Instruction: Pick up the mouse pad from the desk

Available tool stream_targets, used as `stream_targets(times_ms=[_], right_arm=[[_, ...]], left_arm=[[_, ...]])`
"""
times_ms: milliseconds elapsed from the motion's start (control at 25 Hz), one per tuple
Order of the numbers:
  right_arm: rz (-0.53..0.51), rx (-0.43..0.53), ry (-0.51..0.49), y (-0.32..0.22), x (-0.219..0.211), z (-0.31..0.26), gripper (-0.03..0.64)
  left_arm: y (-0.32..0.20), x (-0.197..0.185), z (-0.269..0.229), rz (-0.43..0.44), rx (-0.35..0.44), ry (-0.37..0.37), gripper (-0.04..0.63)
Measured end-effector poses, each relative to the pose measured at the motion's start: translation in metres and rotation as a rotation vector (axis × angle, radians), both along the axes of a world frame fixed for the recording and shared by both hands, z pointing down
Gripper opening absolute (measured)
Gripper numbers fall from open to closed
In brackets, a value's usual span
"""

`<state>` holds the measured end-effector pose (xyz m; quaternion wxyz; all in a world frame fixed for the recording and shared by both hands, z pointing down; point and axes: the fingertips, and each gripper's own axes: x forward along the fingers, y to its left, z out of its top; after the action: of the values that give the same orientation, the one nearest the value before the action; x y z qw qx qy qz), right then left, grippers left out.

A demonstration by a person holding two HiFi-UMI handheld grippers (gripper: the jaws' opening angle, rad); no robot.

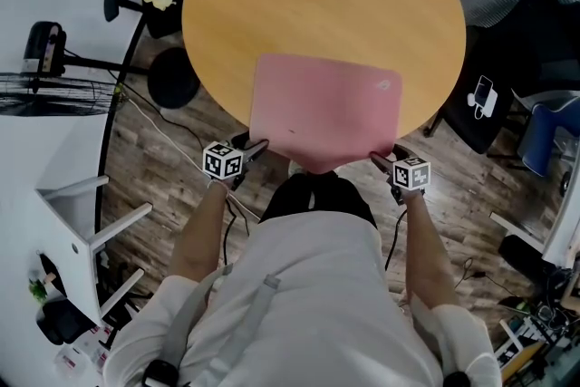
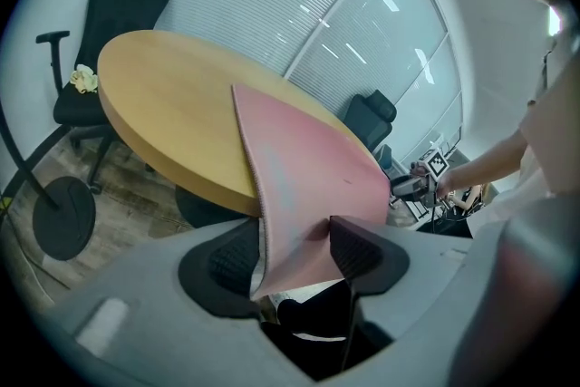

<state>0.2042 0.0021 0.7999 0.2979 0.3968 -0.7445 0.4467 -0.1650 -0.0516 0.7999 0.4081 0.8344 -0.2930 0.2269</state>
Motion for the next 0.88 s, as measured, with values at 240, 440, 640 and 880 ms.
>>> stream_targets(times_ms=[240,440,640,880], right_arm=[[0.003,-0.002,0.001,-0.001,0.003,-0.002,0.248],[-0.008,0.028,0.054,-0.001,0.011,-0.005,0.103],[-0.002,0.057,0.067,-0.001,0.013,-0.008,0.026],[0.015,0.079,0.072,-0.004,0.011,-0.015,0.021]], left_arm=[[0.003,0.004,-0.002,0.031,0.001,0.001,0.204],[0.003,0.000,-0.004,0.048,0.010,-0.021,0.138],[0.004,-0.002,-0.009,0.060,0.029,-0.033,0.057],[0.001,-0.004,-0.017,0.051,0.047,-0.031,0.023]])
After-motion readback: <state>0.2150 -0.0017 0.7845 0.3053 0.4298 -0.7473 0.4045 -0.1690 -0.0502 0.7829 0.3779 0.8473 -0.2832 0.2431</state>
